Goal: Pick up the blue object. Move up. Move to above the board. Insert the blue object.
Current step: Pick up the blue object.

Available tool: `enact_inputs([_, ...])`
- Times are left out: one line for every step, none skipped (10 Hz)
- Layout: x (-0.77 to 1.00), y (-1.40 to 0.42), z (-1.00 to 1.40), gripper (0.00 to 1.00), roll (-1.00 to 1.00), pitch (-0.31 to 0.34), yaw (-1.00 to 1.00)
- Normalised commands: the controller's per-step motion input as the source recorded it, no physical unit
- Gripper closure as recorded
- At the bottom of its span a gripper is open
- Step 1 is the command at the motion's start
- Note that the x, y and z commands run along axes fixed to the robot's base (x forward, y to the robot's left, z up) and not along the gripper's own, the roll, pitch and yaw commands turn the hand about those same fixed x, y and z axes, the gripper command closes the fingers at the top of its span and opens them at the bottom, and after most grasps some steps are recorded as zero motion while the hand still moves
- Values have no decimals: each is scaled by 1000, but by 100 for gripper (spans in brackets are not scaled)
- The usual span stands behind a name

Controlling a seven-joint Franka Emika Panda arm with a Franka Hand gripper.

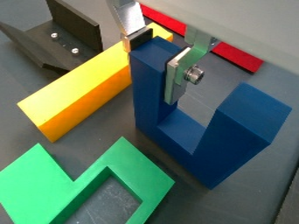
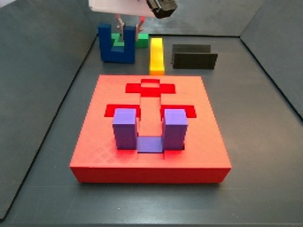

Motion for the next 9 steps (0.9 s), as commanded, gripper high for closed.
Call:
enact_inputs([0,0,0,100,0,0,0])
enact_inputs([0,0,0,100,0,0,0])
enact_inputs([0,0,0,100,0,0,0])
enact_inputs([0,0,0,100,0,0,0])
enact_inputs([0,0,0,100,0,0,0])
enact_inputs([0,0,0,100,0,0,0])
enact_inputs([0,0,0,100,0,0,0])
enact_inputs([0,0,0,100,0,0,0])
enact_inputs([0,0,0,100,0,0,0])
